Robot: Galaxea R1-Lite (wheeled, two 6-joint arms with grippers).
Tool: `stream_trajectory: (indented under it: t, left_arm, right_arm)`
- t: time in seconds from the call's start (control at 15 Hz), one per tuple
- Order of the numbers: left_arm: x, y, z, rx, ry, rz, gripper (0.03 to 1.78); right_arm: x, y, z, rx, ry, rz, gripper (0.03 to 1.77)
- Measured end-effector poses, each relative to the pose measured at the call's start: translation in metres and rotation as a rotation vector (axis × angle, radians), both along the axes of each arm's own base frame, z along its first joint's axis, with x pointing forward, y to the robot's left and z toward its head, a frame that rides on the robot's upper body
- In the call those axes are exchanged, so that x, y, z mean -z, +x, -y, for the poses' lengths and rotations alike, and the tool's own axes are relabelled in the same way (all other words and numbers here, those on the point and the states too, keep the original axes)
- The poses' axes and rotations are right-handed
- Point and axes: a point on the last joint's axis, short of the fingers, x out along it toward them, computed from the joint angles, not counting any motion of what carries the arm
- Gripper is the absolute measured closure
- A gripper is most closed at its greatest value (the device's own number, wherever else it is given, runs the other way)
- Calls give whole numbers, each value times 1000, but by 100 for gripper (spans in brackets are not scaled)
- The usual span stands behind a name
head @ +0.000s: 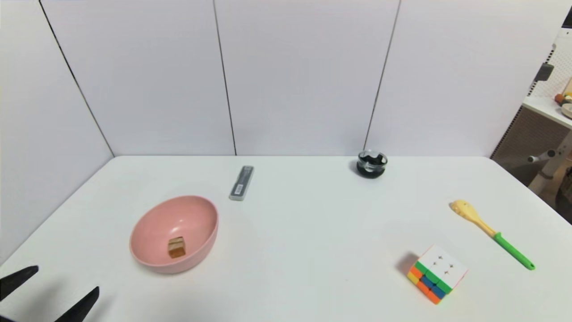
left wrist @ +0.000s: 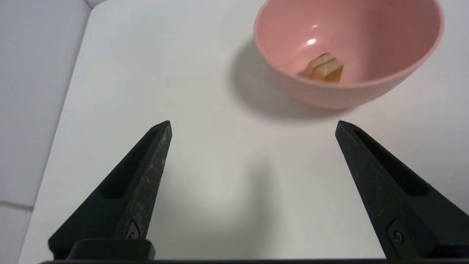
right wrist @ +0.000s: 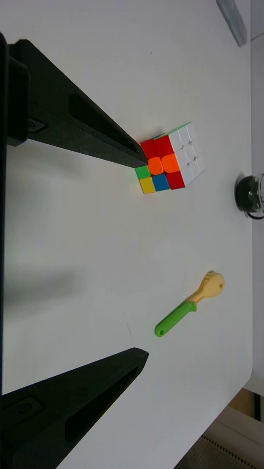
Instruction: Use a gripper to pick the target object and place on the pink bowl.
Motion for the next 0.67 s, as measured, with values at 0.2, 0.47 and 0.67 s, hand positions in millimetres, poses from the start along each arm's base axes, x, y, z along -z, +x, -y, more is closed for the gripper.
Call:
stream_trajectory:
  t: [0.2, 0.47, 0.67]
  left_arm:
    - [22, -31, -4, -9, -58, 73, 17]
    - [47, -62, -4, -32, -81, 143, 14]
    - [59, -73, -5, -57, -113, 177, 14]
  right_arm:
    - [0, 0, 0, 1, 0, 0, 10]
    - [0, 0, 0, 1, 0, 0, 10]
    - [0, 0, 0, 0, 0, 0, 10]
